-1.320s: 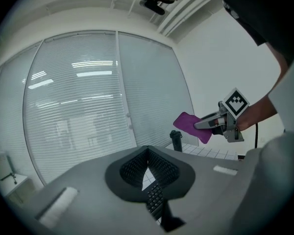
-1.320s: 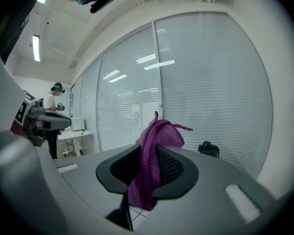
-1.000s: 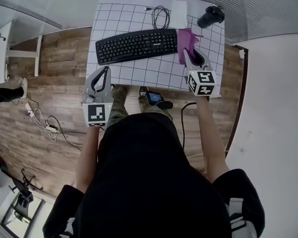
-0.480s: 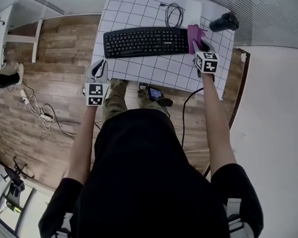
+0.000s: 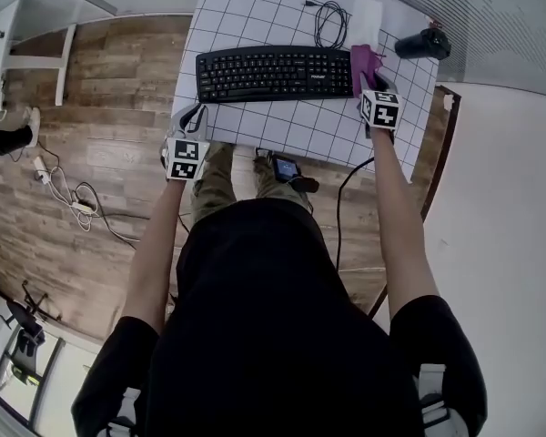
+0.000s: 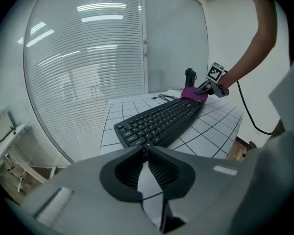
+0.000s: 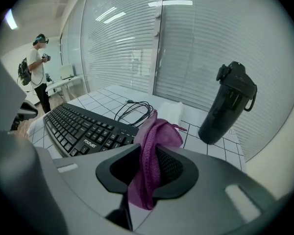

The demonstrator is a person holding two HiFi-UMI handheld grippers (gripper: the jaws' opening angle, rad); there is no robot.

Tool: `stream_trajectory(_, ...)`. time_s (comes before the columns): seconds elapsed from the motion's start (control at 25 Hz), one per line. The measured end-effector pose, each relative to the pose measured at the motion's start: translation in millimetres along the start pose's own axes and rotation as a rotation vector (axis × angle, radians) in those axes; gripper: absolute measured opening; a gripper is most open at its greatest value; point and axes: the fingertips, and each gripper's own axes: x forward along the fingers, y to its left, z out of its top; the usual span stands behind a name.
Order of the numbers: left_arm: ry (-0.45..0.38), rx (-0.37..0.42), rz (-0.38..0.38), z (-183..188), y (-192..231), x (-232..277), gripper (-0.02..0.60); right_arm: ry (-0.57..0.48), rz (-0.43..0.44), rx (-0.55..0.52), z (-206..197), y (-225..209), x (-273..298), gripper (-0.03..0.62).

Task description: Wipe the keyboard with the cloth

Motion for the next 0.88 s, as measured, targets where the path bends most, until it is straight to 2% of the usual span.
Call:
stream_trajectory(0.12,0.023,-0.008,0.018,-5.8,3.8,2.0,0.013,0.014,-0.005,-0.005,-2.3,1.4,1.8,0.106)
stream_trajectory(0.24,0.021,-0.011,0.031,-4.9,9.6,8.6,0.072,0.020,-0.006,-0.006,-1.5,3.8,4.8,0.106)
stream_trajectory(0.68,0.045,-0.031,-0.008,-12.9,-0.2,26.0,0.112,0.042,0.005,0.004,-0.1,17.0,11.9,0.104)
stream_trajectory(0.88,0.053,-0.038,-0.010,-19.2,-0.8,26.8,0.127,0.038,0.003,0.052,-0.2,20.9,12.9,0.104)
